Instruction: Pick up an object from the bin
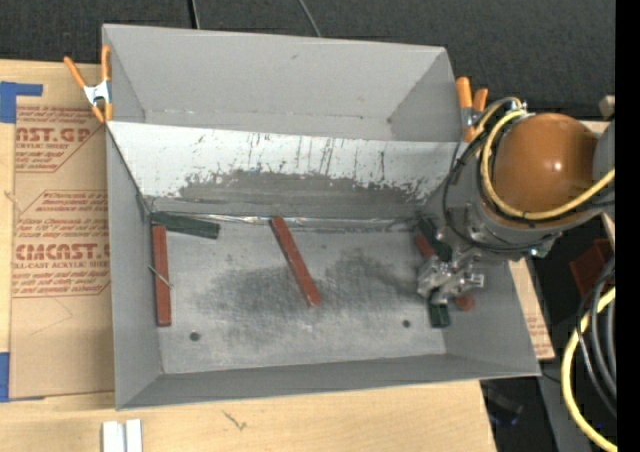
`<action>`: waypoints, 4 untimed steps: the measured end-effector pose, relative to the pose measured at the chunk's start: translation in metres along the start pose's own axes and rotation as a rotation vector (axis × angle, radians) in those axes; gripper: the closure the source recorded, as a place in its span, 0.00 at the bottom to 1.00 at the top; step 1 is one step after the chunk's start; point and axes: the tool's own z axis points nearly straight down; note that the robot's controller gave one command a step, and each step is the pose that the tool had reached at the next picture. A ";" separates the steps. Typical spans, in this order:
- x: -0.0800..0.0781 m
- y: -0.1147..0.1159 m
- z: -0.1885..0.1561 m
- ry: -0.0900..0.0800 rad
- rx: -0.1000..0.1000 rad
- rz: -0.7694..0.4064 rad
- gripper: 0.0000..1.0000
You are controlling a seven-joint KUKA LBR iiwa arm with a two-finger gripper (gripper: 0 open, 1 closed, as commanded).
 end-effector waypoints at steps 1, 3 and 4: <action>0.000 0.000 0.000 0.000 0.000 0.000 1.00; -0.023 -0.010 0.011 -0.018 -0.005 -0.209 0.00; -0.023 -0.010 0.011 -0.017 -0.004 -0.210 0.00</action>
Offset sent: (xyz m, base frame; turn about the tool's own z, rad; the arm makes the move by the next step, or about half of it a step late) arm 0.0209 0.0039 0.0945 -0.2339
